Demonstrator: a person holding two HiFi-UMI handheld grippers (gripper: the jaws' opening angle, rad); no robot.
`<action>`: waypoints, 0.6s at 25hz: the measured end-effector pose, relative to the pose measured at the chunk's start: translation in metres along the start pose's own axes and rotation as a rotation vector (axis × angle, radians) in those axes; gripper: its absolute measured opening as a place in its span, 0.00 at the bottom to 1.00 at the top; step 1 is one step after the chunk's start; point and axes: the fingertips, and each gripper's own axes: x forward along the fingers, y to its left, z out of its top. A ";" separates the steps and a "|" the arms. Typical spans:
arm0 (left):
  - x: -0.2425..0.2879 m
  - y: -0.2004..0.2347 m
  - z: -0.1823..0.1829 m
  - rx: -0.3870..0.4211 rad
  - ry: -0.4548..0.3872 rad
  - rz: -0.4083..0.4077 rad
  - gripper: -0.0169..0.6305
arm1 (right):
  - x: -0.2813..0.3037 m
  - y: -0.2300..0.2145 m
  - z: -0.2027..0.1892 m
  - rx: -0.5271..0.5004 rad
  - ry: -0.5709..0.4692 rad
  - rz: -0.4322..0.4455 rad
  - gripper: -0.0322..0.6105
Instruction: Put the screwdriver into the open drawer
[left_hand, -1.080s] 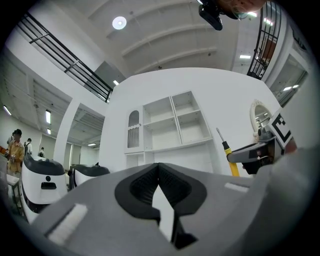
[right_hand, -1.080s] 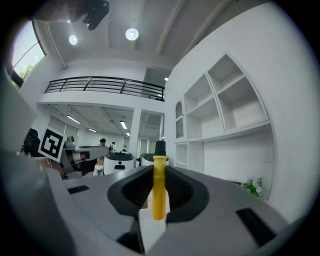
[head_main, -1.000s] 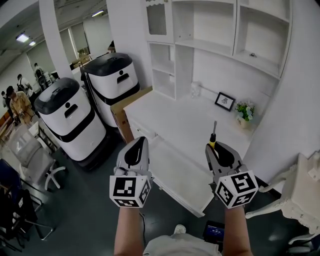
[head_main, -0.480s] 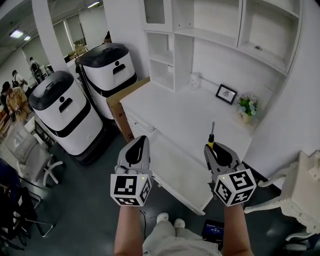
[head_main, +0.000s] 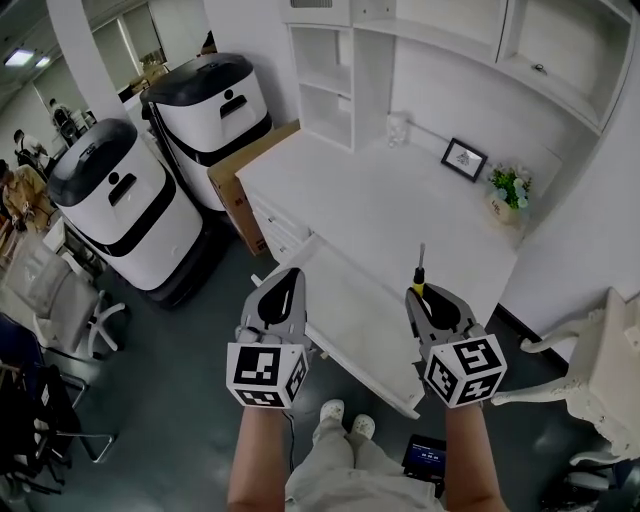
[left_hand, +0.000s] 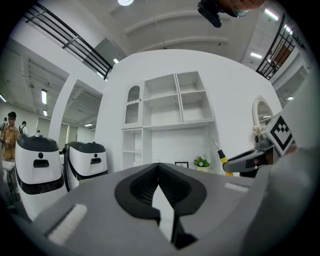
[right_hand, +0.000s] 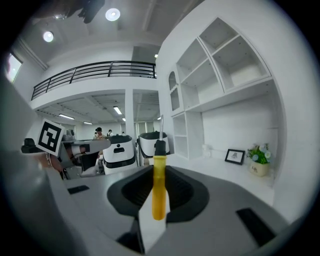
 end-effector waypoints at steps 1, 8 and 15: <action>0.003 0.000 -0.005 -0.003 0.009 -0.007 0.04 | 0.004 -0.001 -0.005 0.009 0.010 -0.005 0.17; 0.023 0.006 -0.035 -0.022 0.067 -0.044 0.04 | 0.031 -0.007 -0.048 0.050 0.103 -0.025 0.17; 0.046 0.015 -0.060 -0.043 0.116 -0.063 0.04 | 0.062 -0.013 -0.095 0.089 0.221 -0.017 0.17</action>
